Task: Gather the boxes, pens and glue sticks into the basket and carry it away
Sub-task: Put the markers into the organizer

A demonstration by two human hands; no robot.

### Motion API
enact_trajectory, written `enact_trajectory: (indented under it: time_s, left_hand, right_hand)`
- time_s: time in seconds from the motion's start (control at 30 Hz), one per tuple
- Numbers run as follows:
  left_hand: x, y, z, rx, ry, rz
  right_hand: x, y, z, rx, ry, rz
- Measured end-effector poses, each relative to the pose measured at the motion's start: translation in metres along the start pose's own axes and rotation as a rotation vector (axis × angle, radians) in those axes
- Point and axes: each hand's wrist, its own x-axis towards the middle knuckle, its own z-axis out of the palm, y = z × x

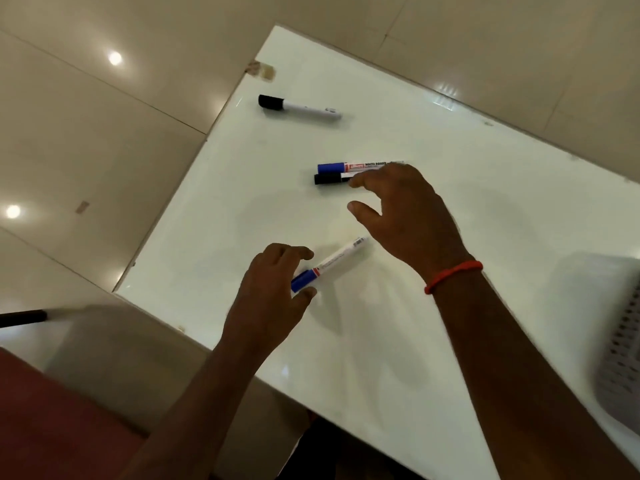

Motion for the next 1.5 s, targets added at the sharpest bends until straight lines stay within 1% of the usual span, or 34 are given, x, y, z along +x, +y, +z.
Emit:
enact_trajectory:
  time_s: [0.1, 0.23, 0.33, 0.5, 0.57, 0.7, 0.77, 0.83, 0.93, 1.03, 1.23, 1.4, 1.5]
  left_hand:
    - [0.005, -0.009, 0.001, -0.013, -0.018, -0.012]
    - [0.009, -0.016, 0.005, -0.028, -0.001, -0.005]
    - [0.011, -0.018, 0.005, -0.038, -0.003, -0.016]
    - [0.010, -0.022, 0.005, -0.057, 0.025, 0.009]
    - [0.010, -0.022, 0.004, -0.112, 0.066, 0.018]
    - [0.010, -0.015, -0.001, -0.215, 0.207, 0.078]
    - [0.010, -0.009, -0.004, -0.277, 0.259, 0.081]
    - [0.009, -0.001, -0.006, -0.364, 0.297, 0.032]
    - [0.008, 0.014, -0.009, -0.452, 0.325, 0.015]
    - [0.006, 0.035, -0.013, -0.516, 0.356, 0.052]
    - [0.001, 0.099, -0.011, -0.581, 0.419, 0.127]
    - [-0.002, 0.159, 0.006, -0.591, 0.441, 0.207]
    - [-0.005, 0.201, 0.022, -0.636, 0.438, 0.246]
  right_hand:
    - [0.023, -0.008, 0.015, -0.106, -0.039, 0.007]
    - [0.037, -0.006, 0.035, -0.180, 0.016, 0.077]
    - [0.039, -0.005, 0.044, -0.227, 0.085, 0.082]
    - [0.032, -0.002, 0.048, -0.320, 0.076, 0.062]
    - [0.027, 0.000, 0.047, -0.358, 0.079, 0.047]
    - [0.016, 0.008, 0.041, -0.379, 0.061, 0.017]
    - [0.008, 0.012, 0.034, -0.341, 0.067, 0.025]
    - [-0.002, 0.015, 0.025, -0.279, 0.104, 0.065]
    - [-0.022, 0.021, 0.010, -0.022, 0.155, 0.164]
    - [-0.050, 0.028, -0.002, 0.074, 0.174, 0.142]
    - [-0.107, 0.051, -0.038, 0.307, 0.289, 0.143]
    - [-0.145, 0.076, -0.089, 0.472, 0.473, 0.144]
    - [-0.168, 0.097, -0.121, 0.521, 0.607, 0.168]
